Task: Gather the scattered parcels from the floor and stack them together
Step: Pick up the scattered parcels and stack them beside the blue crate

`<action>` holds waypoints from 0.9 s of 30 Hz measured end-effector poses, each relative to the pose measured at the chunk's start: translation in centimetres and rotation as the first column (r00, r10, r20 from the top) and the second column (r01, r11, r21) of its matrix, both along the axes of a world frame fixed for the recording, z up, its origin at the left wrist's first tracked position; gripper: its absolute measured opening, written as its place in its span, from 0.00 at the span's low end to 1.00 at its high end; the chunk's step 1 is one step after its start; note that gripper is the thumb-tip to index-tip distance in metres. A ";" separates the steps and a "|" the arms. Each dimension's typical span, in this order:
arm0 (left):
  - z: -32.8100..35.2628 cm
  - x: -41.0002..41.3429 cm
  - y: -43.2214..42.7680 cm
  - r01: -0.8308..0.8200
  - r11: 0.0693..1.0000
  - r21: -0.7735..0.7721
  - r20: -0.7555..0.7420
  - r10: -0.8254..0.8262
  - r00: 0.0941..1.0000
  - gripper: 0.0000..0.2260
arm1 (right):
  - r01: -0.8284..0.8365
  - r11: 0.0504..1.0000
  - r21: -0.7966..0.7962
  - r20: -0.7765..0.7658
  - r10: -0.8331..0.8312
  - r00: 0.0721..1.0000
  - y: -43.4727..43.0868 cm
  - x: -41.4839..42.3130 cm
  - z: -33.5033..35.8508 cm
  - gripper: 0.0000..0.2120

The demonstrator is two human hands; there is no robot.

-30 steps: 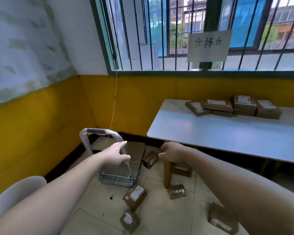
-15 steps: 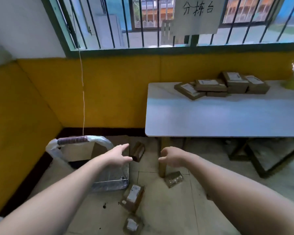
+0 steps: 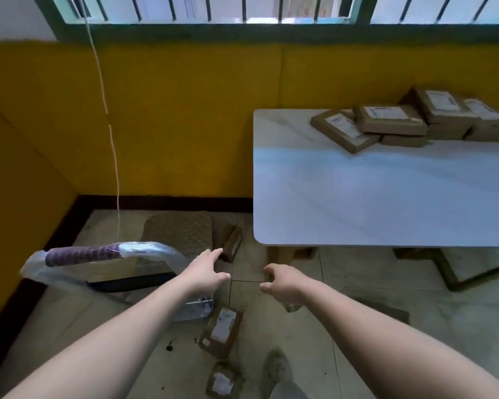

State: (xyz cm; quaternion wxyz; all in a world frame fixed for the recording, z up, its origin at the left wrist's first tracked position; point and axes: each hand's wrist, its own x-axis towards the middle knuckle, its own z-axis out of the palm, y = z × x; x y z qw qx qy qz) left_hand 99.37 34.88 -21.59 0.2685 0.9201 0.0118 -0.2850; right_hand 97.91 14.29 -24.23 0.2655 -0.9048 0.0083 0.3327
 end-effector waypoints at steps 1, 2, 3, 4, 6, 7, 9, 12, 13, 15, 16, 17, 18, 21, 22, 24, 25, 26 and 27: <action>-1.5 1.0 -0.2 -0.027 1.000 0.007 0.013 0.027 1.000 0.31 | 0.007 1.000 0.002 -0.009 -0.007 1.000 0.1 1.2 -1.5 0.29; -3.1 2.0 -0.4 -0.050 0.999 0.017 0.024 0.049 0.998 0.31 | 0.017 1.000 0.011 -0.030 -0.017 0.999 0.2 2.4 -3.2 0.29; -4.8 3.0 -0.5 -0.069 0.997 0.025 0.029 0.068 0.997 0.31 | 0.031 0.999 0.015 -0.060 -0.030 0.998 0.4 3.4 -4.9 0.29; -6.6 4.0 -0.5 -0.085 0.996 0.028 0.033 0.084 0.996 0.31 | 0.044 0.999 0.014 -0.085 -0.043 0.995 0.6 4.3 -6.6 0.29; -10.4 5.8 -0.3 -0.106 0.994 0.018 0.021 0.105 0.994 0.31 | 0.049 0.999 0.012 -0.101 -0.048 0.994 1.1 5.7 -10.0 0.28; -12.1 6.6 -0.1 -0.113 0.994 0.002 0.017 0.113 0.993 0.31 | 0.048 0.999 0.022 -0.087 -0.046 0.995 1.3 6.3 -11.7 0.27; -15.5 8.6 0.3 -0.107 0.994 -0.033 0.027 0.108 0.994 0.32 | 0.063 0.997 0.046 -0.054 -0.061 0.997 2.1 7.6 -15.0 0.28; -20.1 11.4 1.4 -0.089 0.994 -0.056 0.074 0.093 0.993 0.33 | 0.116 0.990 0.076 -0.020 -0.115 0.993 3.8 10.3 -19.4 0.29; -21.5 12.2 1.9 -0.089 0.994 -0.061 0.091 0.095 0.991 0.33 | 0.118 0.990 0.080 -0.002 -0.118 0.993 4.4 11.2 -20.8 0.29; -23.8 13.2 3.4 -0.092 0.994 -0.063 0.114 0.099 0.989 0.33 | 0.105 0.992 0.074 0.024 -0.107 0.994 5.5 12.9 -23.2 0.30; -24.9 13.6 4.1 -0.091 0.994 -0.062 0.121 0.097 0.988 0.33 | 0.104 0.992 0.067 0.030 -0.106 0.994 6.0 13.6 -24.3 0.29; -25.9 13.9 4.8 -0.095 0.994 -0.062 0.126 0.102 0.987 0.33 | 0.103 0.993 0.060 0.035 -0.105 0.994 6.5 14.3 -25.4 0.29; -26.7 14.3 5.3 -0.105 0.993 -0.060 0.135 0.113 0.984 0.33 | 0.100 0.994 0.051 0.041 -0.102 0.994 7.0 15.0 -26.4 0.29; -28.6 16.0 6.2 -0.163 0.986 -0.021 0.186 0.164 0.969 0.34 | 0.074 0.997 0.038 0.058 -0.076 0.995 8.3 17.0 -28.8 0.29; -29.2 16.6 6.4 -0.184 0.983 -0.009 0.201 0.182 0.962 0.34 | 0.066 0.997 0.047 0.065 -0.069 0.995 8.7 17.6 -29.6 0.27; -30.4 17.8 6.7 -0.196 0.981 0.004 0.219 0.190 0.957 0.33 | 0.048 0.997 0.058 0.082 -0.053 0.995 9.5 18.9 -31.0 0.24; -31.1 18.3 6.9 -0.191 0.982 0.004 0.220 0.186 0.958 0.33 | 0.041 0.998 0.055 0.089 -0.045 0.995 9.8 19.4 -31.7 0.24; -31.8 18.7 6.9 -0.187 0.982 0.006 0.220 0.181 0.959 0.33 | 0.036 0.998 0.053 0.094 -0.041 0.995 10.1 20.0 -32.4 0.25; -32.7 19.1 6.8 -0.188 0.982 0.005 0.215 0.182 0.959 0.33 | 0.031 0.998 0.055 0.098 -0.036 0.995 10.4 20.6 -33.0 0.26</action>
